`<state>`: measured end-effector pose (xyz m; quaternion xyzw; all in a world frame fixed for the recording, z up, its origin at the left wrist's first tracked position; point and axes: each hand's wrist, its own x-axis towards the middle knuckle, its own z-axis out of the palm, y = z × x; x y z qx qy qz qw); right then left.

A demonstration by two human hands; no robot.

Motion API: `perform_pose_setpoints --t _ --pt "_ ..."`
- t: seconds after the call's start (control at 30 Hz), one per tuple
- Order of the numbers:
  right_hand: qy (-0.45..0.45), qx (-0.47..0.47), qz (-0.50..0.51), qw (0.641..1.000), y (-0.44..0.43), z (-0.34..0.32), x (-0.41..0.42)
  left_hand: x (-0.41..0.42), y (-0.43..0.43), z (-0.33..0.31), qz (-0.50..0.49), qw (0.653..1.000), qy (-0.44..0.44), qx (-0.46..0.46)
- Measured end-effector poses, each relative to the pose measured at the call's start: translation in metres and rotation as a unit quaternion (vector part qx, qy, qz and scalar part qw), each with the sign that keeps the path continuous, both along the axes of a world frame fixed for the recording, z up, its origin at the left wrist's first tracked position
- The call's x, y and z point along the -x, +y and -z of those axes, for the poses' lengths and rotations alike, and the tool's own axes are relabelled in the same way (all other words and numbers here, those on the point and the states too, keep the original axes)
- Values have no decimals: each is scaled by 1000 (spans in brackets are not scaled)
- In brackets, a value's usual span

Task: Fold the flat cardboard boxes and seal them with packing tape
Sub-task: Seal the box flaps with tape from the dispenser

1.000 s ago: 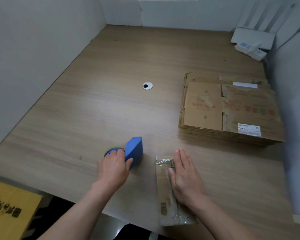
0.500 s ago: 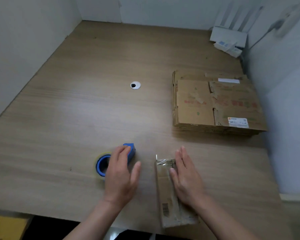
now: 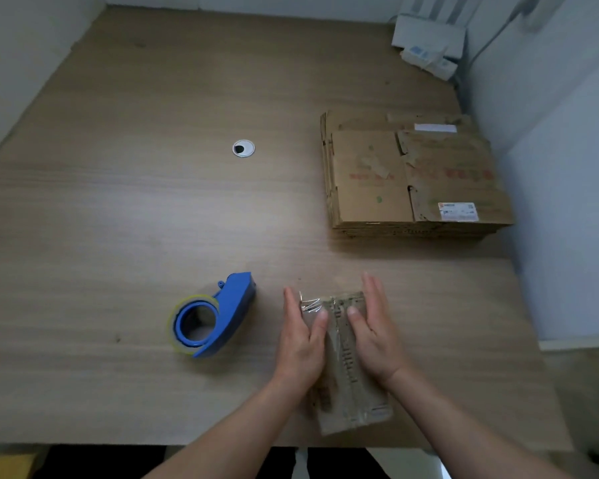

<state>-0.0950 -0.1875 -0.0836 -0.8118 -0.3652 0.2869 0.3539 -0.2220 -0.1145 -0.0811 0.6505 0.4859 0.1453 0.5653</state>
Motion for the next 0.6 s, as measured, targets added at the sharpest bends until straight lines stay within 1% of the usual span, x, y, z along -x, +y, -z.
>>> perform_pose_setpoints --t 0.03,0.07,0.13,0.2,0.27,0.33,0.4,0.47,0.53,0.6 --pt "5 -11 23 1000 -1 -1 0 4 3 0 11 998 25 -58" --pt "-7 -20 23 1000 -1 -2 1 7 8 0 38 990 35 -135" --pt "-56 -27 -12 998 -1 -4 0 8 20 2 141 954 26 -265" --pt "-93 -31 -58 994 3 -6 -6 4 29 -2 235 921 26 -309" --pt "-113 -33 -110 987 10 -6 -15 -1 39 -4 279 910 32 -305" --pt "-112 -34 -124 985 17 -4 -21 -5 45 -1 273 919 35 -281" --pt "-100 -33 -87 991 24 1 -23 -7 46 4 219 946 31 -236" --pt "-80 -36 -46 995 27 7 -22 -12 41 8 141 973 29 -180" --pt "-20 -38 -1 999 28 12 -21 -16 37 10 70 992 31 -97" --pt "35 -30 35 998 28 13 -21 -18 35 9 30 998 27 -54"
